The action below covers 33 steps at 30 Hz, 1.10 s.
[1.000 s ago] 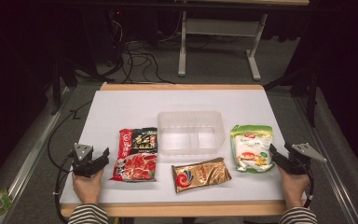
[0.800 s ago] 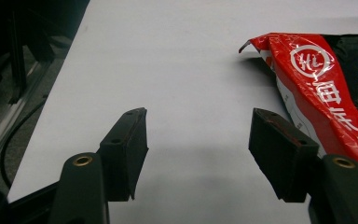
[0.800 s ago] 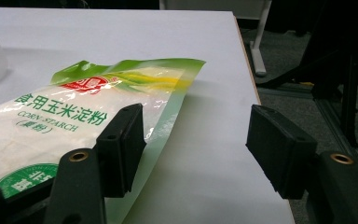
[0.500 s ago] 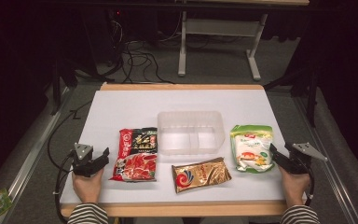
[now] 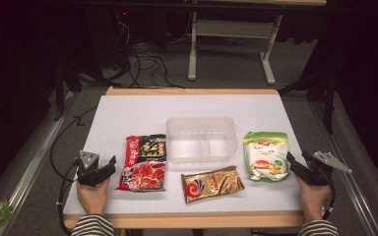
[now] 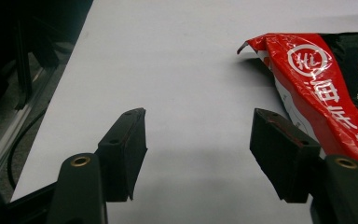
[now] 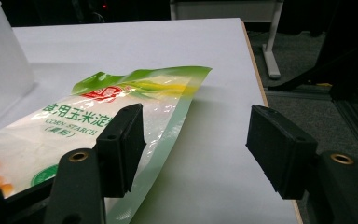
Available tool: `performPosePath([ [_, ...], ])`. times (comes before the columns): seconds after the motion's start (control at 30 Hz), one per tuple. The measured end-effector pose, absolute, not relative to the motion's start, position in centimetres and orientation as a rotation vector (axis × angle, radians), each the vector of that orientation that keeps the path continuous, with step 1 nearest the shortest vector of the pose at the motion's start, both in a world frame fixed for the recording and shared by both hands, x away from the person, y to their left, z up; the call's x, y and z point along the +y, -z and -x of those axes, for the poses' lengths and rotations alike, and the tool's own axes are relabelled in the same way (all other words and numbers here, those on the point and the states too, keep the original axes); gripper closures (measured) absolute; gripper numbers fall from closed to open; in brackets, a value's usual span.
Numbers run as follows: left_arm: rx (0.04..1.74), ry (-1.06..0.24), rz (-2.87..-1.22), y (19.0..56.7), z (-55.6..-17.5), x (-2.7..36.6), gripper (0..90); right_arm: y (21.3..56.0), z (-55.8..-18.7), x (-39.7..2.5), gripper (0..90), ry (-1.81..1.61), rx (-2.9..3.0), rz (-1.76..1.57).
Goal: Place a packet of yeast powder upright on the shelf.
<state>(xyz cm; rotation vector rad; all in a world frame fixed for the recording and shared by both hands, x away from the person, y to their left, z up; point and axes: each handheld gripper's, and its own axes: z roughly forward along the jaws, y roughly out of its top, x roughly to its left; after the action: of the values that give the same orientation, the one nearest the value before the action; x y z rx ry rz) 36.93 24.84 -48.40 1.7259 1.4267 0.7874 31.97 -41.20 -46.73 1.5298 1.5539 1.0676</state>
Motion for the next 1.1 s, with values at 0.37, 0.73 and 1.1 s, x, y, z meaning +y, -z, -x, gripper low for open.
performPosePath([
  [0.37, 1.422, -0.794, -1.73, 48.4, -36.9, 24.8, 36.5, 45.1, -30.9, -40.7, 40.9, -1.108, 1.626, -1.482],
  [0.73, 1.421, -0.798, -1.729, 48.4, -36.9, 24.7, 36.5, 43.8, -31.4, -40.4, 43.2, -1.161, 1.677, -1.485],
  [1.1, 1.419, -0.795, -1.733, 48.4, -36.9, 24.7, 36.5, 42.8, -32.8, -40.5, 40.7, -1.131, 1.762, -1.515],
])
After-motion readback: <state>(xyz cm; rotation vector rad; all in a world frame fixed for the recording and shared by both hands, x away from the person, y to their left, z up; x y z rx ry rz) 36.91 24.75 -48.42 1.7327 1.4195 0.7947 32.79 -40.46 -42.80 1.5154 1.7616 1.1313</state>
